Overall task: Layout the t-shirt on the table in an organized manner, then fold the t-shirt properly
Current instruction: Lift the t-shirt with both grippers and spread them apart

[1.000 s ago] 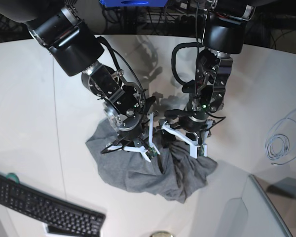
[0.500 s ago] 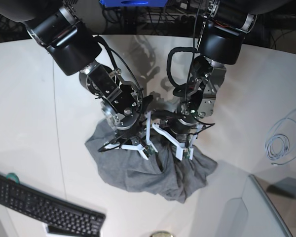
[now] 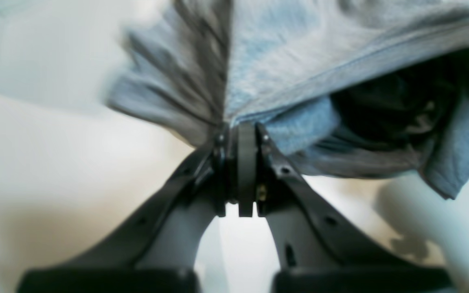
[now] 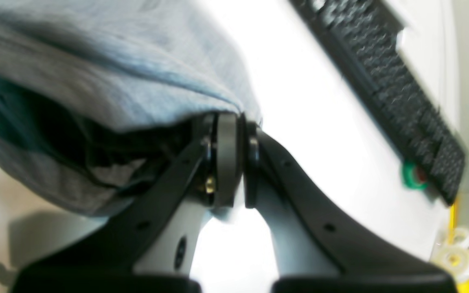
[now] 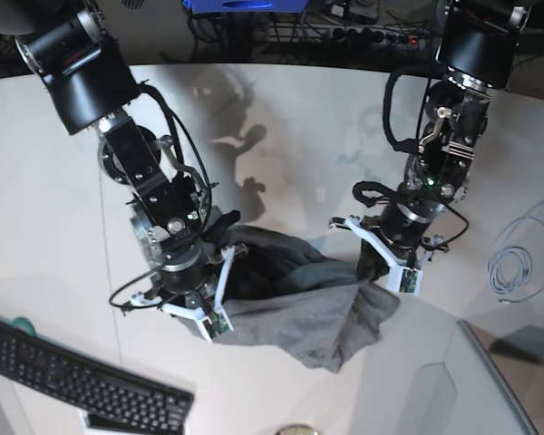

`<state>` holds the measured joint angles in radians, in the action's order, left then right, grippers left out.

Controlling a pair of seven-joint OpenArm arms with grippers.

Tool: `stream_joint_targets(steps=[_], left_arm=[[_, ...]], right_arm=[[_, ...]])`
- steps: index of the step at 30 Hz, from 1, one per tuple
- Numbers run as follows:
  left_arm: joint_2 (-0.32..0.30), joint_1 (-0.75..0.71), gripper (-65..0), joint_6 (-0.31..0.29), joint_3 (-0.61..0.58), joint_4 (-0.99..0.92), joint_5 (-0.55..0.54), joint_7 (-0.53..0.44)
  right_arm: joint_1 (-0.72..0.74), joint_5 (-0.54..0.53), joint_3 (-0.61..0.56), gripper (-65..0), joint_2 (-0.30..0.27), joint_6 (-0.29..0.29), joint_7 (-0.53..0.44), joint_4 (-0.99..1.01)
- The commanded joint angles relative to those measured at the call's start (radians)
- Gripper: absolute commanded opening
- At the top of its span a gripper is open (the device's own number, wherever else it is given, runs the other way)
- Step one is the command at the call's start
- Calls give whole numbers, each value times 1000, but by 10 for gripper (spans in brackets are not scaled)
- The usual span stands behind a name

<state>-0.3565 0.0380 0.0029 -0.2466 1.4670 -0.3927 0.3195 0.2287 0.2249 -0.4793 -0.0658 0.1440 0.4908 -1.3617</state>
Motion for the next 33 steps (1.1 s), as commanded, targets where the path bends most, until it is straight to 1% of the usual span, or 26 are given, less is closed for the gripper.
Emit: stream_joint_targets(steps=[1,3,5,6,8,10,11,14,15,16,19,20,23,25,27,28,31,33], left_arm=[[-36,6,-650,7,8,53,2,14],[-75,-7,-650,7,30,146,2,97],[-98,-31,-650,7,69,258,8,198],[-108,-43,-650,7,86,320,28,247],[-121,-66,-650,7,94,423,107,350],[-129,-100,-650,4,94,484,208,422],[-131,-122,-650,3,94,489,260,436],[-123,-149,-650,1,94,464,410,435],[-109,-142,-650,-1,94,453,452,435],[-98,-122,-650,-11,94,446,493,435],[-77,-30,-650,-111,94,400,579,439],[-71,3,-650,-133,94,372,601,439],[0,121,-650,-179,94,269,665,438],[64,225,-650,-212,92,156,728,433],[107,343,-650,-245,56,33,800,432],[121,411,-650,-252,20,-24,837,432],[150,578,-650,-252,-75,-113,894,432],[175,684,-650,-252,-112,-125,917,432]], right_arm=[[10,15,6,-650,-15,16,7,-57],[-18,15,6,-650,-36,16,61,-141],[-56,15,4,-650,-58,15,124,-227],[-79,15,4,-650,-67,15,153,-275],[-145,15,3,-650,-76,15,207,-362],[-217,15,3,-650,-79,10,243,-437],[-249,15,3,-650,-79,-7,253,-463],[-286,15,9,-650,-81,-102,253,-474],[-266,15,9,-650,-81,-122,251,-459],[-246,15,9,-650,-81,-125,251,-437],[-139,15,4,-650,-81,-134,251,-348],[-96,15,4,-650,-81,-139,251,-308],[39,15,8,-650,-78,-189,243,-177],[139,15,9,-650,-75,-212,184,-75],[237,15,9,-650,-75,-215,121,8],[294,15,9,-650,-78,-217,104,43],[435,17,9,-650,-90,-221,93,89],[513,17,6,-650,-130,-223,90,81]])
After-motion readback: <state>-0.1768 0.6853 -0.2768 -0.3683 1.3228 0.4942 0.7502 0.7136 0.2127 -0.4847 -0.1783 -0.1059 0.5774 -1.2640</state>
